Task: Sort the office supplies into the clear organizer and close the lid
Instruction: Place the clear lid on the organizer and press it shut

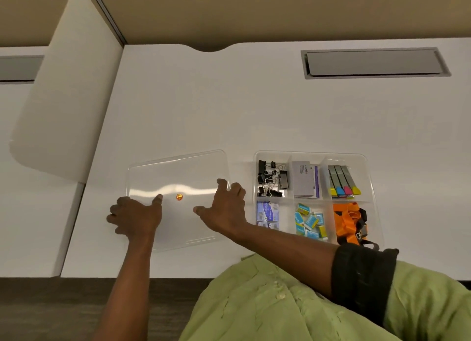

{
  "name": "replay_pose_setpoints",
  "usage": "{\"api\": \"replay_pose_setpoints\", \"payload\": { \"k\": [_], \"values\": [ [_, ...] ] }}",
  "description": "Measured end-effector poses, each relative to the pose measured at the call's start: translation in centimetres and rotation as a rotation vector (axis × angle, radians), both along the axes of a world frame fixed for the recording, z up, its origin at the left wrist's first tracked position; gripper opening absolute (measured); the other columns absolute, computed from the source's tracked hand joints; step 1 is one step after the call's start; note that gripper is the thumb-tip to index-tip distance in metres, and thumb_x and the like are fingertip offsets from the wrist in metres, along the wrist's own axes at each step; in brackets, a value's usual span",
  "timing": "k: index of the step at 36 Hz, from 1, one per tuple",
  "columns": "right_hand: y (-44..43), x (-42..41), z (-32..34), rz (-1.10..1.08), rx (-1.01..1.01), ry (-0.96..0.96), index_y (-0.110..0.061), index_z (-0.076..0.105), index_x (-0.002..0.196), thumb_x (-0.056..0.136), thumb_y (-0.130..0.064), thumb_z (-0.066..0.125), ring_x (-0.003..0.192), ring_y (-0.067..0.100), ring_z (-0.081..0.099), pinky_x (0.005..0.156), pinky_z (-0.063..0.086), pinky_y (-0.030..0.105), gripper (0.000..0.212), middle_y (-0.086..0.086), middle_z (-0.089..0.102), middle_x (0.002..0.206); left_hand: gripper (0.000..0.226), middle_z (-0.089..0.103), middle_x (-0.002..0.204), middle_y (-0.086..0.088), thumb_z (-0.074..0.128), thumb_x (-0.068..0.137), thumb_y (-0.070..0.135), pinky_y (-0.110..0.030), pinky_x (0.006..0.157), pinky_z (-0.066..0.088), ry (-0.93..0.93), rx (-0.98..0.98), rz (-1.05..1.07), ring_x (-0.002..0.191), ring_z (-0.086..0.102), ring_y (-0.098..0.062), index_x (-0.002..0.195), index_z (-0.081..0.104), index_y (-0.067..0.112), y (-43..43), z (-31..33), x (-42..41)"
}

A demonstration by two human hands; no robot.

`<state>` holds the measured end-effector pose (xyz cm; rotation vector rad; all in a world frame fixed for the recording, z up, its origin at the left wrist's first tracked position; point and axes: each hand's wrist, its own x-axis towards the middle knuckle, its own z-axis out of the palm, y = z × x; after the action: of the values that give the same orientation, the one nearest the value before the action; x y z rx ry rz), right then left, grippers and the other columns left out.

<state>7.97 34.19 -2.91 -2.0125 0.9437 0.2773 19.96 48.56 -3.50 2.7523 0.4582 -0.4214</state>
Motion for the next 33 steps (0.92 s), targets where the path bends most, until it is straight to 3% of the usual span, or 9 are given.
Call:
{"api": "replay_pose_setpoints", "payload": {
  "k": [5,10,16,26,33],
  "values": [
    [-0.4,0.3,1.0,-0.082,0.088,-0.042,-0.019,0.03,0.149,0.071,-0.058,0.078,0.134,0.031,0.028,0.108,0.039,0.041,0.1,0.012,0.035,0.137,0.1,0.041,0.142,-0.033,0.083,0.077,0.058,-0.063,0.107,0.041,0.018,0.038,0.05,0.133,0.039,-0.053,0.137,0.042,-0.01,0.8,-0.2,0.8],
    [-0.2,0.4,2.1,-0.022,0.046,-0.075,-0.024,0.028,0.15,0.069,-0.062,0.075,0.13,0.035,0.039,0.11,0.039,0.046,0.101,0.01,0.026,0.139,0.108,0.04,0.145,-0.031,0.087,0.07,0.061,-0.064,0.111,0.034,0.015,-0.056,0.21,0.138,0.036,-0.049,0.14,0.037,-0.005,1.4,-0.2,1.8],
    [0.7,-0.3,4.1,0.052,-0.054,-0.193,-0.024,0.027,0.15,0.072,-0.063,0.072,0.134,0.034,0.033,0.108,0.04,0.046,0.099,0.008,0.021,0.14,0.114,0.037,0.149,-0.032,0.088,0.071,0.057,-0.063,0.111,0.038,-0.065,-0.201,0.327,0.138,0.04,-0.052,0.147,0.031,-0.006,2.3,0.6,2.6],
    [-3.0,-5.1,8.7,-0.046,-0.214,-0.406,-0.025,0.036,0.15,0.078,-0.05,0.074,0.144,0.027,0.026,0.113,0.04,0.041,0.086,0.007,0.02,0.148,0.081,0.047,0.144,-0.023,0.089,0.076,0.045,-0.057,0.107,0.044,-0.205,-0.438,0.165,0.134,0.048,-0.042,0.135,0.049,0.007,-1.0,4.3,-1.0],
    [-8.3,-12.3,8.9,-0.232,-0.302,-0.424,-0.03,0.046,0.141,0.074,-0.05,0.082,0.135,0.021,0.037,0.109,0.045,0.038,0.079,0.004,0.031,0.143,0.065,0.062,0.129,-0.007,0.084,0.081,0.046,-0.053,0.102,0.05,-0.198,-0.548,-0.111,0.127,0.056,-0.033,0.127,0.053,0.012,-7.0,5.6,-7.1]
  ]
}}
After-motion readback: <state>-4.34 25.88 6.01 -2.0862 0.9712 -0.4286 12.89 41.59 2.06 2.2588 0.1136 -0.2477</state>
